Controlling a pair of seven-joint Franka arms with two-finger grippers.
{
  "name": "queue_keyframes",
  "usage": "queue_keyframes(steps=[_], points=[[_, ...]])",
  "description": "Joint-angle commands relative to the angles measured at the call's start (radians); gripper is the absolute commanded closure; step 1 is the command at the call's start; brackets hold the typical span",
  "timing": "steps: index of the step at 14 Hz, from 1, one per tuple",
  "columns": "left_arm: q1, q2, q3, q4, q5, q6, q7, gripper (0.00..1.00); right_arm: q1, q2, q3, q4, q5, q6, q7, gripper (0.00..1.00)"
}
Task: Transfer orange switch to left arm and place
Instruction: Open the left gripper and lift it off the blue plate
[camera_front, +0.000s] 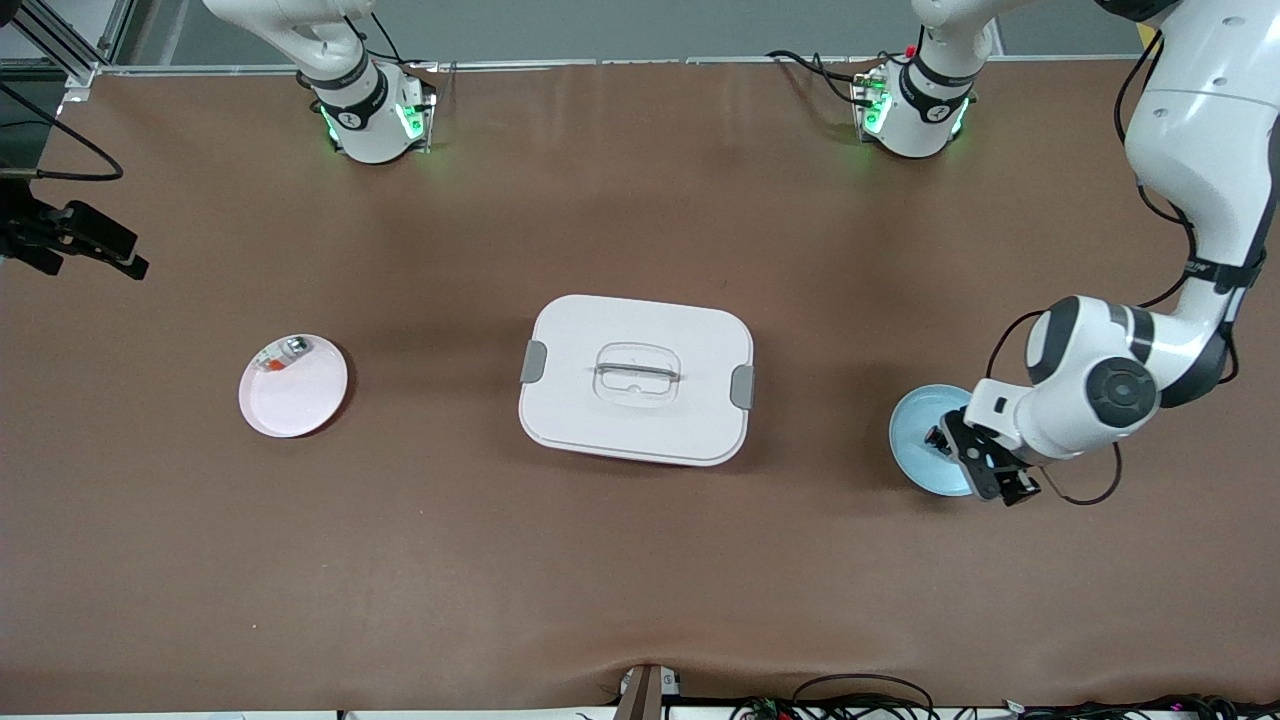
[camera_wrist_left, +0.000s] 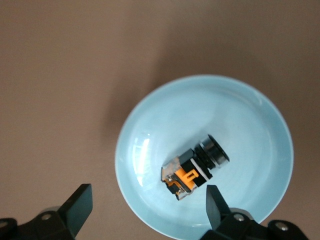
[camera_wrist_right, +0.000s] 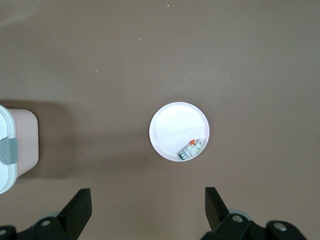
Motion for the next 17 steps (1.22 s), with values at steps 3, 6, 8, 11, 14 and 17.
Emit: queue_keyframes(steps=[3,6,8,11,14,17], points=[[0.018,-0.006,0.016,0.164,-0.189,-0.091,-0.213,0.00,-0.026,0.011,0.019,0.065,-0.017,-0.017,-0.009,0.00],[0.018,-0.035,0.014,0.202,-0.193,-0.166,-0.425,0.00,-0.024,0.011,0.019,0.065,-0.016,-0.019,-0.009,0.00],[0.017,-0.064,0.008,0.221,-0.196,-0.211,-0.500,0.00,-0.024,0.011,0.019,0.065,-0.016,-0.020,-0.009,0.00],[0.017,-0.101,0.014,0.260,-0.254,-0.307,-0.536,0.00,-0.023,0.011,0.019,0.065,-0.016,-0.033,-0.009,0.00],[0.037,-0.133,0.008,0.279,-0.265,-0.382,-0.556,0.00,-0.024,0.011,0.019,0.065,-0.016,-0.034,-0.009,0.00],[0.075,-0.211,0.013,0.279,-0.347,-0.502,-0.556,0.00,-0.023,0.011,0.019,0.065,-0.016,-0.033,-0.009,0.00]])
